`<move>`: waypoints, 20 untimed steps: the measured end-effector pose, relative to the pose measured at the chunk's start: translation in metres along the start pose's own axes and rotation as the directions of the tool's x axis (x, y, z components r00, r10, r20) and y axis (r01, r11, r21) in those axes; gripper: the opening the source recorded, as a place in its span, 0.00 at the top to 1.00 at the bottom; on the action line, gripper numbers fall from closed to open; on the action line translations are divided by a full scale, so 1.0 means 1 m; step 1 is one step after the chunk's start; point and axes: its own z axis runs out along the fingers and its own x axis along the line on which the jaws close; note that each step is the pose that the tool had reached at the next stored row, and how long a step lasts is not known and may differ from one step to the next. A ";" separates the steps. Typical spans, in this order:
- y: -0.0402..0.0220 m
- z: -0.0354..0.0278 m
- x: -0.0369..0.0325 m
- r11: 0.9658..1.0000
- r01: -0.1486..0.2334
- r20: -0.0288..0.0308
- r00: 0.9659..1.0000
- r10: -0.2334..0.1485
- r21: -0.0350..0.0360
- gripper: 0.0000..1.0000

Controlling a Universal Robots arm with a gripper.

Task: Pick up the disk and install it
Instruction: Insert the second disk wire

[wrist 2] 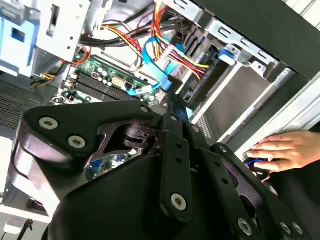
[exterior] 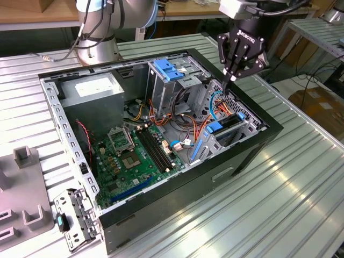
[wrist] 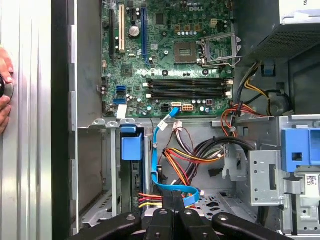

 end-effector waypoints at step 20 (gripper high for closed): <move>-0.0093 0.0225 -0.0290 1.000 -0.009 -0.156 0.988 0.009 0.003 0.78</move>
